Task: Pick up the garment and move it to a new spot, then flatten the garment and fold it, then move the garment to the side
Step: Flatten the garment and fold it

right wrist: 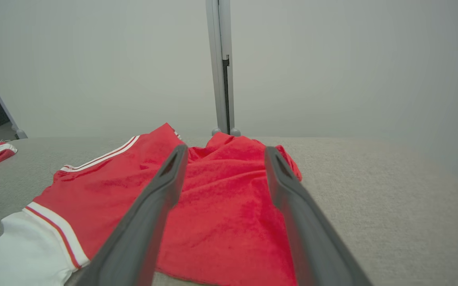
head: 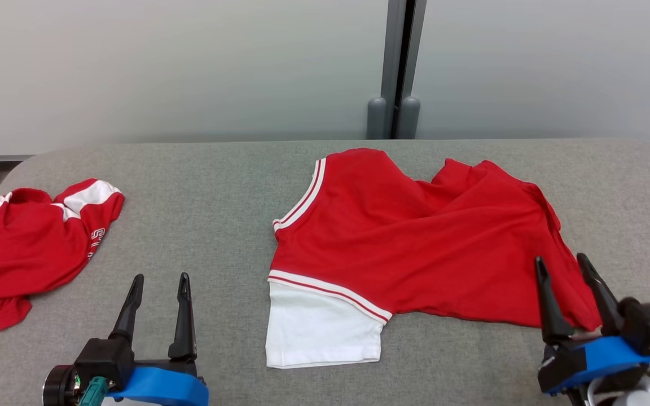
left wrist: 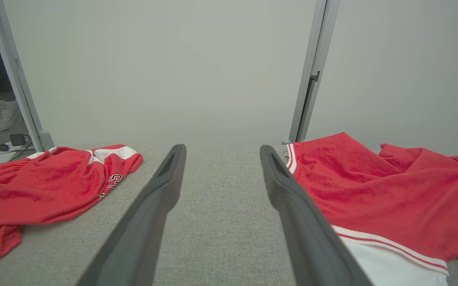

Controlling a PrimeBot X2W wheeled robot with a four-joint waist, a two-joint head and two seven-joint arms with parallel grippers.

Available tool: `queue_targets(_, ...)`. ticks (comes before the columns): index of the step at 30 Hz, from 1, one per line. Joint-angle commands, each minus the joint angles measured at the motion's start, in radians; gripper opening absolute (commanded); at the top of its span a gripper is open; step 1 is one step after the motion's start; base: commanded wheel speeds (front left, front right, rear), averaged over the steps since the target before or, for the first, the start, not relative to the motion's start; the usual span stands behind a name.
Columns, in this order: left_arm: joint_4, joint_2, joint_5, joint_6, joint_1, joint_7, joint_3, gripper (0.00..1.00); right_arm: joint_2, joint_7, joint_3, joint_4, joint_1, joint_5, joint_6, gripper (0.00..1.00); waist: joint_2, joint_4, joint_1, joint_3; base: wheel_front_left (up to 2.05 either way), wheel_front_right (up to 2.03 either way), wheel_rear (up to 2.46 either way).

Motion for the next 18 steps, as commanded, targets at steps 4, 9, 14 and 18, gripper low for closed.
queue_targets(4,-0.008,0.003,0.007,0.006,0.019,-0.005,0.010,1.00,0.024,0.042,-0.040,-0.108,0.094,-0.034,0.000,1.00,-0.0001,0.009,0.0002,-0.003,0.00,0.00,0.00)
queue_targets(9,-0.006,0.004,0.011,0.005,0.019,-0.005,0.015,1.00,0.039,0.081,-0.065,-0.184,0.148,-0.050,0.000,1.00,-0.0001,0.011,0.0002,-0.002,0.00,0.00,0.00)
queue_targets(14,-0.002,0.004,0.013,0.005,0.008,-0.005,0.016,1.00,0.044,0.102,-0.070,-0.209,0.165,-0.059,0.000,1.00,-0.0001,0.012,0.0002,0.000,0.00,0.00,0.00)
queue_targets(18,-0.001,0.004,0.015,0.004,-0.002,-0.005,0.016,1.00,0.046,0.106,-0.072,-0.207,0.170,-0.057,0.000,1.00,-0.0001,0.011,0.0002,0.003,0.00,0.00,0.00)
